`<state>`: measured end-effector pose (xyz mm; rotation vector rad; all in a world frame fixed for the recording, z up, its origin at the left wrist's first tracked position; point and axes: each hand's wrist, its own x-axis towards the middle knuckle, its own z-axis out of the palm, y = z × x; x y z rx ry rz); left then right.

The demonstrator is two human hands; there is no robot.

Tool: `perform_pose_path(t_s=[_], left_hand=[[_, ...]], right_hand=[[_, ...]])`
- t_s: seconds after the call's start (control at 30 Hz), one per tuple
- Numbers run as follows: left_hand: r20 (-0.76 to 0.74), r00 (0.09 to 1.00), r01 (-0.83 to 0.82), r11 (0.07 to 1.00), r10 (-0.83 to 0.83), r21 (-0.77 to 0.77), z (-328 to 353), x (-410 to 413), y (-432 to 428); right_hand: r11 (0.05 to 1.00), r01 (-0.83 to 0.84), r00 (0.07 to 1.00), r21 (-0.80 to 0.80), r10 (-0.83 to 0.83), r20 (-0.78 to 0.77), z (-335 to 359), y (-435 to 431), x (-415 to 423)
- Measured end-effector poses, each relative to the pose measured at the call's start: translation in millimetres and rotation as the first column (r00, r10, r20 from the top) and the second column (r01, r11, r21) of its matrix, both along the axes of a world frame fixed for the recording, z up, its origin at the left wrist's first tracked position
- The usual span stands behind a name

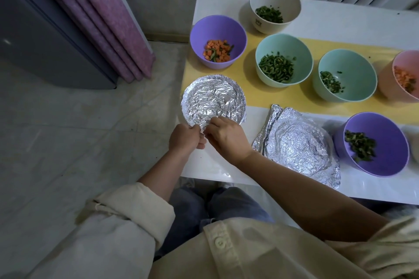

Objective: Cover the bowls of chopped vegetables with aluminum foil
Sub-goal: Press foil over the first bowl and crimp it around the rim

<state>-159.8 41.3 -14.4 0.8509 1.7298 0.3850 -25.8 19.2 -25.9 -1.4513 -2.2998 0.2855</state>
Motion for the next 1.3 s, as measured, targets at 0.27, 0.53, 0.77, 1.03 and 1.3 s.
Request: perform_pose_path(t_s=[0.27,0.53,0.77,1.03,1.3], left_hand=[[-0.008,0.998,0.055,0.998,-0.055,-0.005,-1,0,5],[0.017,0.997,0.074,0.997,-0.074,-0.011,-1,-8,16],[0.027,0.999,0.024,0.996,-0.022,-0.089,2,-8,7],[-0.062,0.994,0.089,0.996,-0.09,-0.015,6,1,5],[-0.076,0.992,0.106,0.994,-0.104,0.02,10,-3,4]], right_hand=[[0.999,-0.049,0.998,-0.022,0.048,-0.045,0,3,5],[0.996,-0.085,0.996,-0.019,0.084,-0.037,-3,3,26],[0.996,-0.09,0.995,0.01,0.091,-0.041,-2,5,14],[0.998,-0.069,0.996,-0.009,0.068,-0.055,2,8,5],[0.995,-0.077,0.993,-0.062,0.071,-0.091,4,9,6]])
